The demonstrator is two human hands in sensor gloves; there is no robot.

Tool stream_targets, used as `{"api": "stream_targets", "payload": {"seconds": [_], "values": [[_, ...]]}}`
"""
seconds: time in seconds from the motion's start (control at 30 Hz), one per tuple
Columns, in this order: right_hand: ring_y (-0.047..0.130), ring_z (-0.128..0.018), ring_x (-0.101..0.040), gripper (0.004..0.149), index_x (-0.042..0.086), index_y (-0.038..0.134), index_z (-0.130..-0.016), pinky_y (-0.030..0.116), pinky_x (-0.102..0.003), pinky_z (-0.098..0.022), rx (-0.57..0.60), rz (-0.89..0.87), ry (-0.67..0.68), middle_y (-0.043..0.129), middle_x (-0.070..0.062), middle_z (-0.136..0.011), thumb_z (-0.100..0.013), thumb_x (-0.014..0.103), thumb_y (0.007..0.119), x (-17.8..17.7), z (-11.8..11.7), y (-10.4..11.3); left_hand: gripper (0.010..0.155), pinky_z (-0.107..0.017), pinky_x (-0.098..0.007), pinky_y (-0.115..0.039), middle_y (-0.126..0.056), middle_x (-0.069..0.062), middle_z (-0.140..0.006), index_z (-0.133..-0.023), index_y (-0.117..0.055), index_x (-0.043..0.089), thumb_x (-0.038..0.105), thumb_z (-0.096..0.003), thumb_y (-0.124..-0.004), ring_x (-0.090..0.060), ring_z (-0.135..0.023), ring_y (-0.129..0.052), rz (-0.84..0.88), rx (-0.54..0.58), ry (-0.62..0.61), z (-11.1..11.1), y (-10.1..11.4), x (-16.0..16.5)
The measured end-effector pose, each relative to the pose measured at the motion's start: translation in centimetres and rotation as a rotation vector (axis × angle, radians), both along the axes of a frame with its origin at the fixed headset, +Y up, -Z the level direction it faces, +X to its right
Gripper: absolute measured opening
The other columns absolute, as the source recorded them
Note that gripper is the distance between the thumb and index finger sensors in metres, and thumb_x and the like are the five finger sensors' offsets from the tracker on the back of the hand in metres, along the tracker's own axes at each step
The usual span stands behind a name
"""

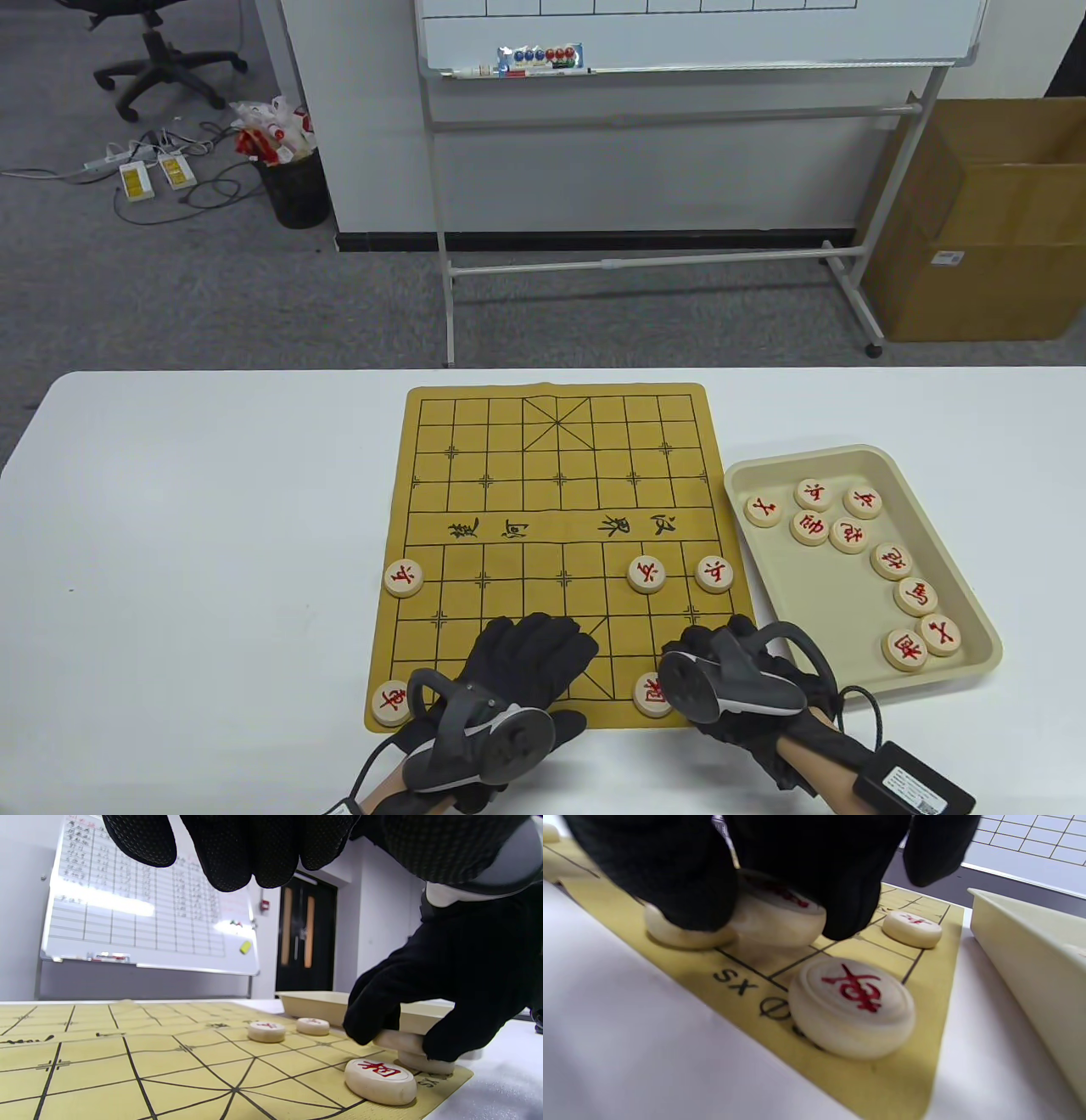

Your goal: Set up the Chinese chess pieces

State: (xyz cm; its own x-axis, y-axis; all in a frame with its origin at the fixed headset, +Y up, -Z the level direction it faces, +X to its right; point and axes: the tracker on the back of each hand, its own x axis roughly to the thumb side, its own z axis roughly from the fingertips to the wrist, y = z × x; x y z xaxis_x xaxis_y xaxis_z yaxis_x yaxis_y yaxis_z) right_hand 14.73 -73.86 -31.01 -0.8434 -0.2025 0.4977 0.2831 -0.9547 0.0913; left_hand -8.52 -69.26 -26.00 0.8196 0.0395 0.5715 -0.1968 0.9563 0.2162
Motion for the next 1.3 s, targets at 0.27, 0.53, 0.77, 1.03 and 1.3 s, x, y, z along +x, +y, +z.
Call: {"api": "stream_targets", "payload": {"seconds": [0.27,0.53,0.77,1.03,1.3], "values": [[0.087,-0.089,-0.028,0.073,0.02,0.064,-0.105,0.056,-0.063,-0.075,-0.018,0.014,-0.002,0.071,-0.01,-0.106,-0.04,0.045,0.086,0.2,-0.1,-1.8,0.078,-0.078,-0.058,-0.058,-0.062,0.001,-0.114,-0.105,-0.052,0.031,0.059,-0.0349,-0.073,-0.025,-0.107,-0.068,-0.001,-0.003,0.001,0.0,0.0,0.0],[0.08,-0.097,-0.033,0.074,0.021,0.063,-0.106,0.057,-0.063,-0.075,0.054,-0.096,-0.101,0.066,-0.011,-0.11,-0.04,0.047,0.085,2.2,-1.1,2.4,0.079,-0.078,-0.058,-0.058,-0.062,0.001,-0.114,-0.105,-0.052,0.031,0.059,-0.0349,-0.073,-0.025,-0.107,-0.068,-0.003,-0.003,0.002,0.0,0.0,0.0],[0.068,-0.104,-0.037,0.08,0.021,0.057,-0.11,0.055,-0.063,-0.076,0.177,-0.077,-0.412,0.055,-0.012,-0.116,-0.041,0.049,0.085,9.2,-5.2,7.3,0.078,-0.078,-0.058,-0.058,-0.062,0.001,-0.114,-0.105,-0.052,0.031,0.059,-0.0353,-0.073,-0.025,-0.107,-0.068,-0.001,-0.005,0.002,0.0,0.0,0.0],[0.068,-0.104,-0.039,0.081,0.015,0.056,-0.11,0.054,-0.063,-0.077,0.044,-0.094,-0.814,0.057,-0.016,-0.115,-0.042,0.048,0.085,17.9,-9.4,4.7,0.078,-0.078,-0.058,-0.059,-0.062,0.001,-0.114,-0.105,-0.053,0.031,0.059,-0.0353,-0.073,-0.025,-0.107,-0.068,-0.005,-0.009,0.005,-0.1,0.0,0.0],[0.07,-0.104,-0.039,0.081,0.013,0.056,-0.11,0.054,-0.062,-0.077,-0.023,0.023,-0.977,0.058,-0.017,-0.115,-0.043,0.048,0.085,20.5,-10.7,1.4,0.078,-0.078,-0.058,-0.059,-0.062,0.001,-0.114,-0.105,-0.053,0.031,0.059,-0.0353,-0.072,-0.025,-0.107,-0.068,-0.013,-0.02,0.007,-0.3,-0.2,-0.1]]}}
